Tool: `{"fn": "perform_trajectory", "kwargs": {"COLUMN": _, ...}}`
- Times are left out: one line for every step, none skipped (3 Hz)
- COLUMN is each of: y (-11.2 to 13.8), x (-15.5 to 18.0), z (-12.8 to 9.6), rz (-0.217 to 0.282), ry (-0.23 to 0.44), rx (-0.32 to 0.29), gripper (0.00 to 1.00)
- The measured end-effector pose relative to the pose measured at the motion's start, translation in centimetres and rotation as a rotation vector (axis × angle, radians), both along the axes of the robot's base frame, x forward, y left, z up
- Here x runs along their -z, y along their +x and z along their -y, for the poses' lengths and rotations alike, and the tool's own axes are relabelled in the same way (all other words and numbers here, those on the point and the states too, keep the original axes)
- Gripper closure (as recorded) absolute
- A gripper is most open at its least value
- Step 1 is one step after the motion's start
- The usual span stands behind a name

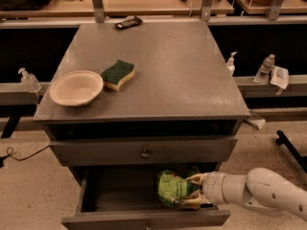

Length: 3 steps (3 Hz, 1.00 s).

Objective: Place green rice chip bag into middle drawer

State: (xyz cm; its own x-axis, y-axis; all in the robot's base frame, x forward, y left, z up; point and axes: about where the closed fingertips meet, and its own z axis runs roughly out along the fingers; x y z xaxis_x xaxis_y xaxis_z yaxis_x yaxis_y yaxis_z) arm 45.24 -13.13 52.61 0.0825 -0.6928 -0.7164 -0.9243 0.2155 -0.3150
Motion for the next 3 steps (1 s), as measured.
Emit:
{"fn": "perform_trajectory", "kwargs": {"y": -0.09, "x": 0.68, "z": 0.23, "rz": -0.011, "ry": -0.011, "rx": 0.015, "gripper": 0.22}}
{"fn": "perform_trajectory", "kwargs": {"y": -0.13, "x": 1.06, "z": 0.31, "rz": -0.019, "ry": -0.021, "rx": 0.019, "gripper": 0.18}}
{"fn": "perform_trajectory", "kwargs": {"y": -0.16, "x": 1.21, "z": 0.33, "rz": -0.023, "ry": -0.026, "rx": 0.019, "gripper": 0.27}}
